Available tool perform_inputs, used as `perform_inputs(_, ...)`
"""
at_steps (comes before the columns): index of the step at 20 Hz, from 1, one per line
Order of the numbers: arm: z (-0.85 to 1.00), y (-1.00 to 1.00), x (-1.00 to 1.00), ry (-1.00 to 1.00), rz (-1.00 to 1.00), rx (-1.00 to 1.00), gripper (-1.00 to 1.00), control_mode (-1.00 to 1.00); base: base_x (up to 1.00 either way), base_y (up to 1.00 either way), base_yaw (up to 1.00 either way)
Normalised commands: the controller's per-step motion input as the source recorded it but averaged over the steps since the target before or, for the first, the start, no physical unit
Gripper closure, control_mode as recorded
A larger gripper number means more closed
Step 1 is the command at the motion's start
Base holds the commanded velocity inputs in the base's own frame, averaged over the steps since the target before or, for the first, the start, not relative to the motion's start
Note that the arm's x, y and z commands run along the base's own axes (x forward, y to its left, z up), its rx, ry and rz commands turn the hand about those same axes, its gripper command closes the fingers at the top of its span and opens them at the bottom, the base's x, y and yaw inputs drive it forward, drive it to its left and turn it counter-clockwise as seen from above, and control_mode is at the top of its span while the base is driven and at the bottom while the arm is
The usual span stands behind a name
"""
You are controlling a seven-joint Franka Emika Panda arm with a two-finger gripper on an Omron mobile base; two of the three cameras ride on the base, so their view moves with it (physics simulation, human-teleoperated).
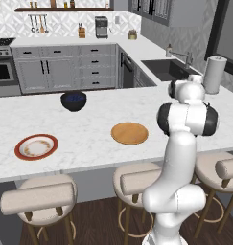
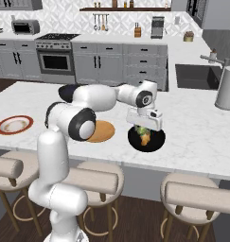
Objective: Pick the chicken drumstick and corn from their plates and place them in the bowl. Then put the bowl in the fridge.
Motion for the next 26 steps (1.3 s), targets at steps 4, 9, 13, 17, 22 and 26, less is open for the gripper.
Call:
perform_inputs(4,-0.59,-0.5,0.26,0.0,0.0,0.0,1.0,-1.0,0.0,0.0,0.0)
perform_inputs(9,-0.42,-0.17,0.32,0.0,0.0,0.0,1.0,-1.0,0.0,0.0,0.0)
perform_inputs(13,-0.29,0.0,0.22,0.0,0.0,0.0,1.0,-1.0,0.0,0.0,0.0)
perform_inputs(17,-0.23,0.0,0.3,0.0,0.0,0.0,1.0,-1.0,0.0,0.0,0.0)
perform_inputs(22,-0.13,0.01,0.15,0.0,0.0,0.0,1.0,-1.0,0.0,0.0,0.0)
perform_inputs(26,-0.04,0.0,-0.13,0.0,0.0,0.0,-1.0,-1.0,0.0,0.0,0.0)
